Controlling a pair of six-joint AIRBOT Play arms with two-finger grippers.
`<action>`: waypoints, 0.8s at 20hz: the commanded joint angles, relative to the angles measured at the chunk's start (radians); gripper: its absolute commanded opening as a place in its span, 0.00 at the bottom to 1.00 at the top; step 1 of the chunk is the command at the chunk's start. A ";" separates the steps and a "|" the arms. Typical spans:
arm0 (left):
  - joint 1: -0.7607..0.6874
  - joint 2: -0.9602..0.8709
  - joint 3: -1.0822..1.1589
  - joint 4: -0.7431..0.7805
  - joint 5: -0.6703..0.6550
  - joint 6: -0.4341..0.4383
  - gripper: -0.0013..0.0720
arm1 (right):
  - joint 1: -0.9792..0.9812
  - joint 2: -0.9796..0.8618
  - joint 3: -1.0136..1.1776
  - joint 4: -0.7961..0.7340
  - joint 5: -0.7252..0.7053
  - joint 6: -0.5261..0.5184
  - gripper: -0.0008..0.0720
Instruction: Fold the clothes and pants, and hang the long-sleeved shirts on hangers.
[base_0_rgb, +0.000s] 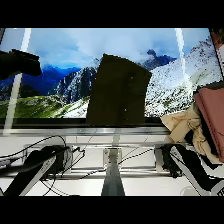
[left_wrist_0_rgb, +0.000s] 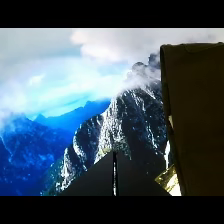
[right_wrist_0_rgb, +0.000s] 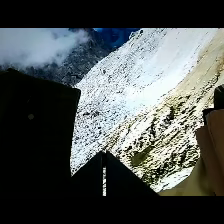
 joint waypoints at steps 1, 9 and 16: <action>0.001 0.000 0.001 0.000 0.000 0.000 0.04 | 0.001 0.000 0.000 0.000 0.000 0.000 0.08; 0.001 0.000 0.001 0.000 0.000 0.000 0.04 | 0.001 0.000 0.000 0.001 0.000 0.000 0.08; 0.001 0.000 0.001 -0.046 0.000 -0.022 0.04 | -0.001 -0.004 0.000 -0.091 -0.132 -0.039 0.08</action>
